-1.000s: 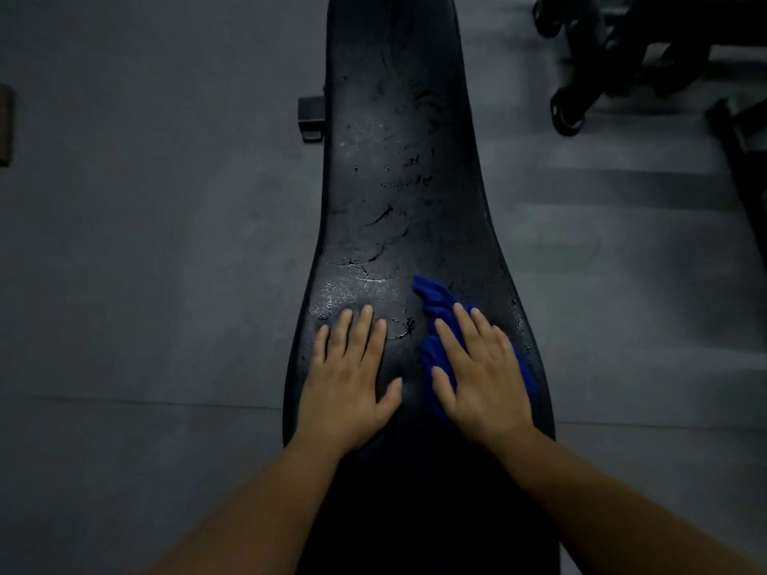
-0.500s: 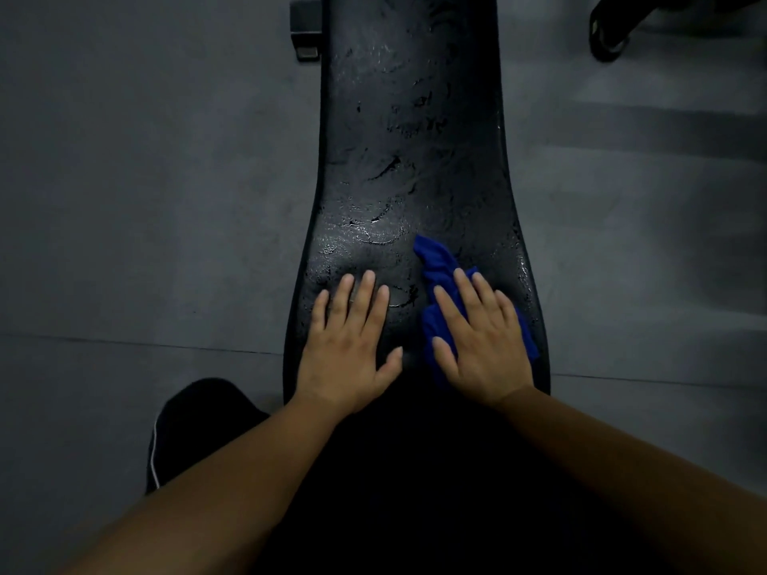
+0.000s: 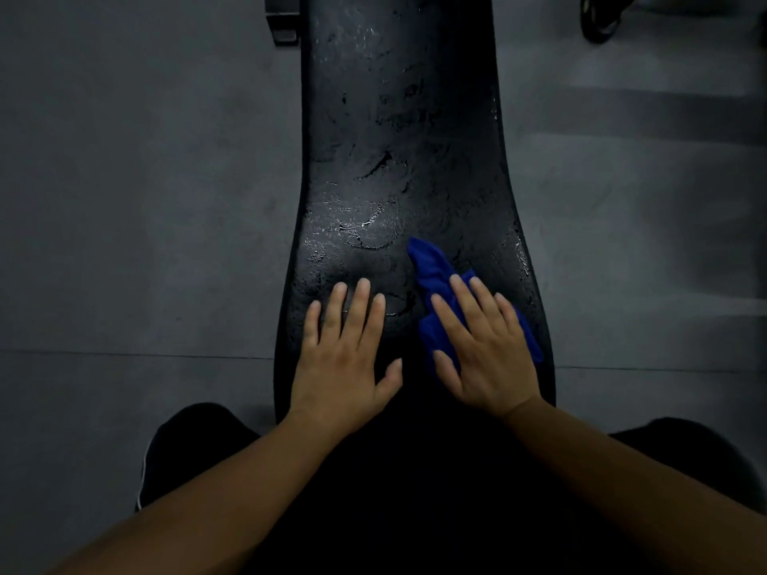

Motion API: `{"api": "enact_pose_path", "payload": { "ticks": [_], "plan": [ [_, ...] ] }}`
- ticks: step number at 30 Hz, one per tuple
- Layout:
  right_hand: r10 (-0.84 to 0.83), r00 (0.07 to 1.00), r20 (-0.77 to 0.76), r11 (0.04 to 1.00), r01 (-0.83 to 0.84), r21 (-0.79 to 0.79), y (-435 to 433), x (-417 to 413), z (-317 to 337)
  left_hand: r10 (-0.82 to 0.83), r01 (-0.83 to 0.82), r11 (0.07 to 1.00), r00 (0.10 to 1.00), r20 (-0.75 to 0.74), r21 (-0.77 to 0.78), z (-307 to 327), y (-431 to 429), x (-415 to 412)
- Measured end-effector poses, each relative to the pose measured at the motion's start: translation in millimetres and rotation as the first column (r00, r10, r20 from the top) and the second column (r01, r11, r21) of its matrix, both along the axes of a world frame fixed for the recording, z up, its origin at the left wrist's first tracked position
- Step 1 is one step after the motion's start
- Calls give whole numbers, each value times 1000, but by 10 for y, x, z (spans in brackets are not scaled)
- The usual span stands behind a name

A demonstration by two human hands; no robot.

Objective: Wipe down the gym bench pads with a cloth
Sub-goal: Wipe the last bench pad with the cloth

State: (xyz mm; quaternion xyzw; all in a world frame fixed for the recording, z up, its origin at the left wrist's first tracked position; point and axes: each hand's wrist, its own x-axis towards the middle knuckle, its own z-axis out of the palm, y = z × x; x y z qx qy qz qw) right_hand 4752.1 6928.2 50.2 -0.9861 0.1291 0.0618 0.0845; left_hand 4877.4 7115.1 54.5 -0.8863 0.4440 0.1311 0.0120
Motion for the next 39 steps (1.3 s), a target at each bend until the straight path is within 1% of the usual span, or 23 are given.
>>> {"api": "enact_pose_path", "payload": {
  "ticks": [4, 7, 10, 13, 16, 18, 20, 21, 23, 25, 26, 27, 28, 29, 30, 31, 32, 33, 35, 36, 37, 38, 39],
  "plan": [
    [5, 1000, 5, 1000, -5, -4, 1, 2, -6, -3, 3, 1000, 1000, 7, -16, -37, 38, -2],
    [32, 999, -38, 999, -32, 3, -3, 31, 29, 8, -8, 1000, 1000, 1, 1, -12, 20, 4],
    [175, 979, -105, 984, -173, 33, -133, 139, 108, 14, -13, 1000, 1000, -24, 23, 47, 6, 24],
    [357, 929, -101, 934, -354, 46, -308, 269, 123, 8, -8, 1000, 999, -40, 3, 58, 22, -3],
    [435, 898, -68, 901, -434, 22, -420, 403, 87, 4, -5, 999, 1000, -19, -33, 6, 20, 36],
    [440, 897, -33, 898, -439, 27, -420, 434, 63, 4, -4, 999, 1000, 10, -43, -15, 24, 54],
    [401, 916, 5, 915, -400, 54, -372, 385, 53, 1, 0, 999, 1000, 18, -50, -9, 41, 7],
    [337, 941, 30, 939, -338, 66, -356, 376, 46, 6, -5, 999, 1000, 17, -52, -5, 47, -1],
    [130, 989, 76, 989, -135, 67, -396, 449, 69, 16, -14, 998, 1000, 20, -54, 7, 27, 8],
    [-78, 995, 58, 993, 72, 94, -433, 534, 97, 26, -26, 999, 1000, 17, -26, 3, 18, 4],
    [-92, 995, 39, 991, 88, 100, -426, 518, 122, 31, -31, 999, 999, 26, -15, 2, 23, -4],
    [-3, 999, 33, 995, -1, 102, -411, 449, 133, 35, -35, 999, 999, 19, 0, 21, 31, -22],
    [176, 984, 44, 980, -179, 85, -398, 329, 108, 35, -35, 999, 999, 2, 13, 37, 35, -32],
    [398, 917, 37, 915, -399, 63, -420, 199, 110, 33, -33, 999, 999, -3, 3, 45, 29, -19],
    [562, 827, 23, 825, -562, 50, -513, 122, 131, 36, -36, 999, 999, -6, -10, 47, 19, -9],
    [640, 767, 39, 766, -641, 37, -644, 108, 114, 36, -36, 999, 999, -8, -16, 44, 12, -9],
    [639, 767, 57, 767, -641, 26, -751, 150, 88, 37, -37, 999, 999, -5, -22, 42, 11, -17],
    [562, 823, 81, 825, -565, 12, -825, 251, 78, 43, -43, 998, 999, -6, -35, 43, 22, -22],
    [303, 951, 55, 953, -303, -1, -792, 522, 118, 71, -72, 994, 997, -26, -77, 44, 17, 8],
    [206, 978, 41, 978, -206, 4, -655, 644, 131, 99, -102, 991, 994, -36, -92, 43, 2, 64],
    [180, 983, 42, 984, -180, 10, -483, 710, 134, 127, -131, 986, 991, -38, -108, 39, -12, 139],
    [216, 975, 41, 976, -217, 19, -323, 712, 126, 137, -139, 982, 990, -30, -128, 37, -25, 224],
    [309, 951, 34, 951, -310, 24, -205, 659, 119, 125, -127, 982, 992, -22, -138, 32, -24, 294]
  ]
}}
